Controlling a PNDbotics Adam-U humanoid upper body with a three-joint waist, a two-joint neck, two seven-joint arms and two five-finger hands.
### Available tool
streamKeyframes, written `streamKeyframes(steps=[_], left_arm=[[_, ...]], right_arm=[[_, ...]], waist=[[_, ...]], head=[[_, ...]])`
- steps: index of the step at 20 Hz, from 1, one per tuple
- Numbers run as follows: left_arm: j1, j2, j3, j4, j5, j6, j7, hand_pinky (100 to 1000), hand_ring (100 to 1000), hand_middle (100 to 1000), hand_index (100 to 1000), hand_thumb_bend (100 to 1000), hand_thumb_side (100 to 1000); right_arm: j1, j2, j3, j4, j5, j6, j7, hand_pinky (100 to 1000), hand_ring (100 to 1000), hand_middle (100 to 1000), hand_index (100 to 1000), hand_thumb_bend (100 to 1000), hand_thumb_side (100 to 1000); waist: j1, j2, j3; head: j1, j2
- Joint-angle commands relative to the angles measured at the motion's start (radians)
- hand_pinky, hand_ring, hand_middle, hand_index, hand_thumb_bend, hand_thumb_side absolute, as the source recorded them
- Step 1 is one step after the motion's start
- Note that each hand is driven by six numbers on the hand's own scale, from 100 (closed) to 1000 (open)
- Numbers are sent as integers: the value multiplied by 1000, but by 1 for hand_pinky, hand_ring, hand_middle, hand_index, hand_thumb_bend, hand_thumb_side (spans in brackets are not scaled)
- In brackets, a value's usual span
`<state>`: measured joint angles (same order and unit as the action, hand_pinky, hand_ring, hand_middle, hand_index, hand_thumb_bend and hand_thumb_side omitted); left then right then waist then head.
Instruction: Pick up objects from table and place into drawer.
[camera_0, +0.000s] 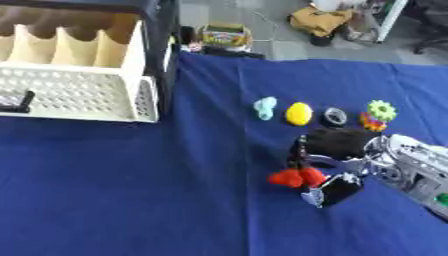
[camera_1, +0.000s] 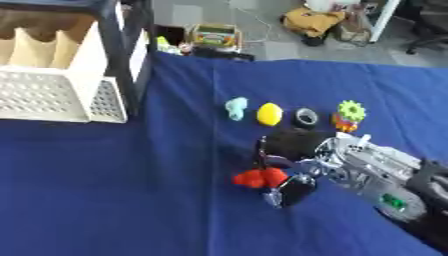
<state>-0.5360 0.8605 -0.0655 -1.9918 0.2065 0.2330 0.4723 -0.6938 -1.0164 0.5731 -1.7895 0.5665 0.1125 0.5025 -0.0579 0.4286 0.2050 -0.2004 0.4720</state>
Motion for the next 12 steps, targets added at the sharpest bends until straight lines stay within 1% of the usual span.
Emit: streamKeyframes(steps=[1,5,8,10,12], left_arm=[[-6,16,11,-8,2,-2,-1,100,100,100,811,100,831],[-6,16,11,-8,4,-2,-1,100,100,100,811,100,830],[-5,17,10,-8,5,-3,0,100,100,100,811,100,829],[-5,18,10,-8,5,-3,-1,100,100,100,811,100,827],[-6,17,10,-8,5,-3,-2,100,100,100,811,100,828]], right_arm=[[-7,-32,-22,-29,-13,12,-20,582,644,471,535,100,292],[-3,-43,-35,-55,-31,32,-43,574,631,450,501,100,294],[0,-58,-55,-93,-47,51,-61,571,622,437,476,100,289],[1,-68,-67,-117,-55,64,-65,570,633,428,465,100,280],[0,-76,-77,-140,-64,75,-67,567,636,413,450,100,249]], waist=[[4,-30,-1],[4,-34,0],[3,-38,2],[2,-41,3],[0,-44,5]], head=[[2,-11],[4,-11],[7,-10],[7,-11],[7,-11]])
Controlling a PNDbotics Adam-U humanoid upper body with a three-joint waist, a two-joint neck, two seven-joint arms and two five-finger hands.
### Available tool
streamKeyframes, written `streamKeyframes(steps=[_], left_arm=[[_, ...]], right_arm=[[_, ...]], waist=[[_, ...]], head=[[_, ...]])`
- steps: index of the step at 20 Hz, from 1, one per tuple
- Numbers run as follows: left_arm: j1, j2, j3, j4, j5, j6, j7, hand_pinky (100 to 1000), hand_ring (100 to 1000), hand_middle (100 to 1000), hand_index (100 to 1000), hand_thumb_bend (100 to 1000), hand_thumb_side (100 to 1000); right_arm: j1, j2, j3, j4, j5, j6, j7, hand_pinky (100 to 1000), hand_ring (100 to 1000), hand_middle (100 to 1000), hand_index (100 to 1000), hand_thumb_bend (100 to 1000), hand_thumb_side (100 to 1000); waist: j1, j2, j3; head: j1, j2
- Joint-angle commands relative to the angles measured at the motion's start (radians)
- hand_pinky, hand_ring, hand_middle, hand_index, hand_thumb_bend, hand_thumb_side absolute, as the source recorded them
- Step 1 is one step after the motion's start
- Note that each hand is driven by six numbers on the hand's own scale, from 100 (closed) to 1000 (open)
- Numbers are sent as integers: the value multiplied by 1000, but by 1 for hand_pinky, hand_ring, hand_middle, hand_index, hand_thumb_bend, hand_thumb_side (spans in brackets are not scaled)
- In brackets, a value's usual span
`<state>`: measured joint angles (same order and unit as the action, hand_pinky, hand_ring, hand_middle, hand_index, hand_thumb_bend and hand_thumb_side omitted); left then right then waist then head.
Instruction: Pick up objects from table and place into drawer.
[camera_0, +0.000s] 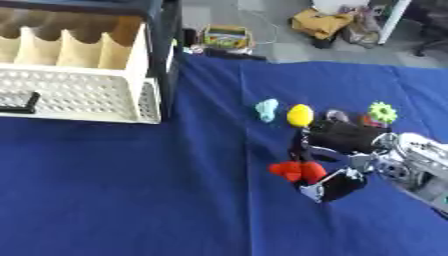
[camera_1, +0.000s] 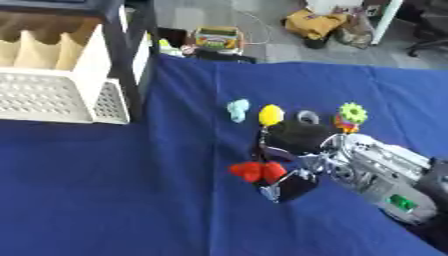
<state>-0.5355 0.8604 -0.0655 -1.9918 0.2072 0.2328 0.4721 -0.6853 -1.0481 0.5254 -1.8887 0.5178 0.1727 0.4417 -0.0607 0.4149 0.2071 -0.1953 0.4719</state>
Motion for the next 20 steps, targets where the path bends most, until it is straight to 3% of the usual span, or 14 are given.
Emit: streamKeyframes(steps=[1,2,4,5,6,9,10,11,20], left_arm=[[-6,17,9,-8,5,-2,-2,100,100,100,811,100,832],[-6,17,9,-8,4,-2,-3,100,100,100,811,100,827],[-6,18,9,-8,4,-2,-2,100,100,100,811,100,826],[-6,18,10,-8,4,-2,-1,100,100,100,811,100,826],[-6,19,10,-8,5,-2,-1,100,100,100,811,100,826],[-6,21,8,-8,5,0,-3,100,100,100,811,100,826],[-6,22,8,-8,5,0,-3,100,100,100,811,100,826],[-6,23,8,-8,5,0,-3,100,100,100,811,100,825],[-15,22,1,-8,8,2,-12,100,100,100,810,100,823]], right_arm=[[-8,-48,-35,-52,-20,20,-6,565,632,404,441,100,282],[-8,-52,-41,-64,-24,26,-7,564,629,398,436,100,225],[-9,-59,-57,-89,-34,40,-11,562,623,381,419,100,193],[-10,-62,-65,-100,-39,47,-12,561,620,374,407,100,328],[-17,-62,-75,-106,-45,53,-17,561,618,366,401,100,194],[-46,-60,-94,-111,-59,63,-30,561,612,351,384,100,183],[-60,-59,-99,-111,-61,68,-33,561,611,348,380,100,247],[-73,-58,-103,-111,-63,72,-35,561,610,344,377,100,176],[-235,2,-104,-99,-70,124,2,561,601,331,368,100,153]], waist=[[3,-32,3],[3,-34,3],[2,-37,3],[2,-38,4],[2,-41,4],[-1,-46,3],[-2,-48,3],[-3,-50,2],[-10,-64,2]], head=[[2,-12],[3,-12],[4,-12],[4,-11],[4,-10],[4,-9],[4,-8],[4,-8],[7,-17]])
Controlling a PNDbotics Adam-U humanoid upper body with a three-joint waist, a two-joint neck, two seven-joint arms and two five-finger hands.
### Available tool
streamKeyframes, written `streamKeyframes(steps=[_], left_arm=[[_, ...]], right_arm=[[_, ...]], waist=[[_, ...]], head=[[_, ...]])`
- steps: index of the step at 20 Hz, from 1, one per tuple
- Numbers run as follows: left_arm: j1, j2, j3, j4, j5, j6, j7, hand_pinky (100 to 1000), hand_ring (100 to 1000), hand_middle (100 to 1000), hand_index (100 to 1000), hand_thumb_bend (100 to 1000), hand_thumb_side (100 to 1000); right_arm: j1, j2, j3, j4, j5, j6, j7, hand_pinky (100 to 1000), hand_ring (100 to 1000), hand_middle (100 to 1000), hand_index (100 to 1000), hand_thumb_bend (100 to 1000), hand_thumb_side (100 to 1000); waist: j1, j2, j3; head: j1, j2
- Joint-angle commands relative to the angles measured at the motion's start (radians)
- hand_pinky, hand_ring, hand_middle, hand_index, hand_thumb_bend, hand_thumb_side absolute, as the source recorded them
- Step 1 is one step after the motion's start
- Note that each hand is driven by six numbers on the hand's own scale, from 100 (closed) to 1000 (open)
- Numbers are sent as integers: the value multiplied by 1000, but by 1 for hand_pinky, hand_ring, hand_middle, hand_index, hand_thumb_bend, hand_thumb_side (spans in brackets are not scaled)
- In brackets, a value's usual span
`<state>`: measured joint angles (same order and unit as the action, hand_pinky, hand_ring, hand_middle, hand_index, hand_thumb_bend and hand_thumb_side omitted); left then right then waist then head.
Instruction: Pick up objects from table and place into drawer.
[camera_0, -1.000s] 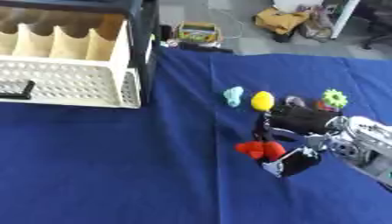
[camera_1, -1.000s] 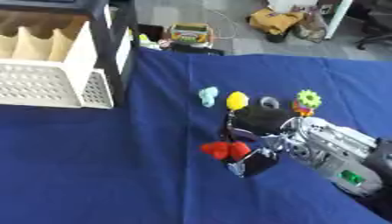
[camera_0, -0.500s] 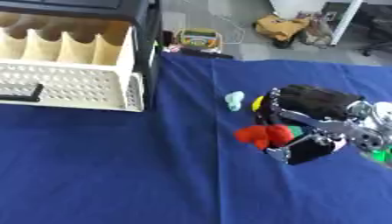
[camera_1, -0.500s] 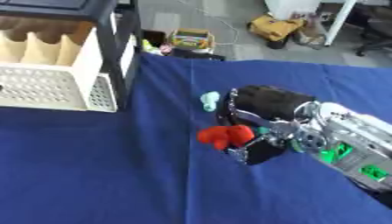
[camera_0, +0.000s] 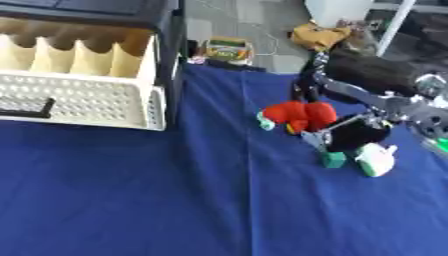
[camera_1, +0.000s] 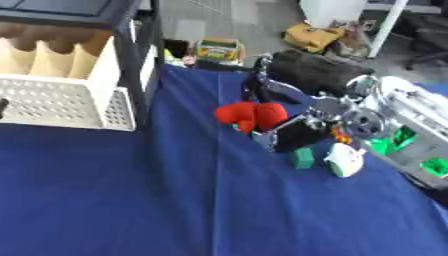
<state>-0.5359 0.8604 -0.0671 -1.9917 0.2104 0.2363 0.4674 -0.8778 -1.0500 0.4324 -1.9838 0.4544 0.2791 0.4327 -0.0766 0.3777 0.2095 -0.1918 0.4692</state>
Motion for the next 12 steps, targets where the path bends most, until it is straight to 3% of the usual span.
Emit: streamKeyframes(steps=[1,12], left_arm=[[-17,20,1,-8,5,-3,-9,100,100,100,810,100,823],[-56,-12,-22,-8,-62,-17,-33,100,100,100,815,100,808]], right_arm=[[-66,18,-7,5,-5,23,18,561,601,330,368,100,153],[-277,186,31,186,51,33,31,558,590,316,359,100,147]], waist=[[7,-28,-1],[0,-27,33]], head=[[6,-15],[-11,-42]])
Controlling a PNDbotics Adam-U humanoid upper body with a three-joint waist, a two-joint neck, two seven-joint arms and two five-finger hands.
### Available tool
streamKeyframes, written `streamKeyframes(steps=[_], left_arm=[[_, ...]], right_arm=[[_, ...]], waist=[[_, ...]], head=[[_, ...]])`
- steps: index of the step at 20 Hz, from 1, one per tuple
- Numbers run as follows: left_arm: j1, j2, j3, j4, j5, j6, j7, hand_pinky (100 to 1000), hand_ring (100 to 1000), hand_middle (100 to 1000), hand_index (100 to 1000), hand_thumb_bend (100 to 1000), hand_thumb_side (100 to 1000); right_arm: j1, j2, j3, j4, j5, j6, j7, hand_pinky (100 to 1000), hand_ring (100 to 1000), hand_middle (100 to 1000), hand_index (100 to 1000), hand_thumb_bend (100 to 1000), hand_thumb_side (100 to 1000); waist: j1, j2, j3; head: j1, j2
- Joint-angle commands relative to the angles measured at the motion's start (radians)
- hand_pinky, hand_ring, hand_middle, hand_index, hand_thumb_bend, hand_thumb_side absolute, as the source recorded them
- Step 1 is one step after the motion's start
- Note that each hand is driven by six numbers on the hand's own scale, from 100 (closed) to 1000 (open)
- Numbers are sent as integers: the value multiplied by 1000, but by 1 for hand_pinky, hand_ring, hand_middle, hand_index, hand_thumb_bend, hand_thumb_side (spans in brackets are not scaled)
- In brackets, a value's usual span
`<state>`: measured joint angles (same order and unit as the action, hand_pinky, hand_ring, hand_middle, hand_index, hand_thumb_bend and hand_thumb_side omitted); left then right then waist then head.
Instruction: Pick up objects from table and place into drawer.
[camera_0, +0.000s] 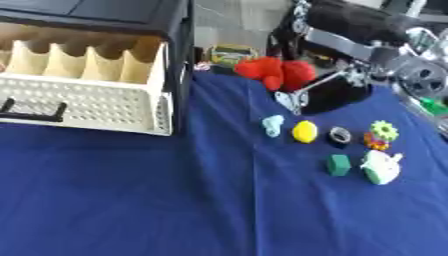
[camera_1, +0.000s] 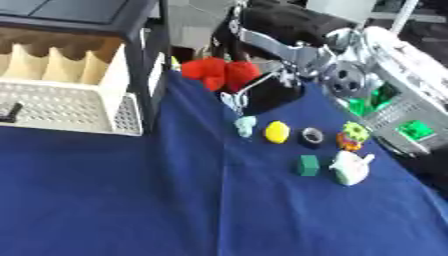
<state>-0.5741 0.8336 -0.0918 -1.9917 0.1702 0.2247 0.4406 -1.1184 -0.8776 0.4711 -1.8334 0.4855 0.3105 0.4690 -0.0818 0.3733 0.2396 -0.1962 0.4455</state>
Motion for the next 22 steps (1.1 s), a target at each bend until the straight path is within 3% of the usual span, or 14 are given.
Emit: streamKeyframes(steps=[1,12,22], left_arm=[[-20,14,1,-8,-27,-8,-7,100,100,100,814,100,807],[-48,5,-20,-8,-55,-34,-19,100,100,100,810,100,814],[-85,-17,-32,-8,-46,-32,-30,100,100,100,801,100,817]], right_arm=[[-50,26,-8,52,25,2,-10,558,589,313,357,100,147],[-205,166,-27,242,102,-20,-64,556,580,301,350,100,151],[-298,278,-53,346,128,-18,-121,547,567,295,348,100,142]], waist=[[4,-22,5],[-18,-8,36],[-34,9,58]], head=[[-9,-21],[-30,-60],[-51,-96]])
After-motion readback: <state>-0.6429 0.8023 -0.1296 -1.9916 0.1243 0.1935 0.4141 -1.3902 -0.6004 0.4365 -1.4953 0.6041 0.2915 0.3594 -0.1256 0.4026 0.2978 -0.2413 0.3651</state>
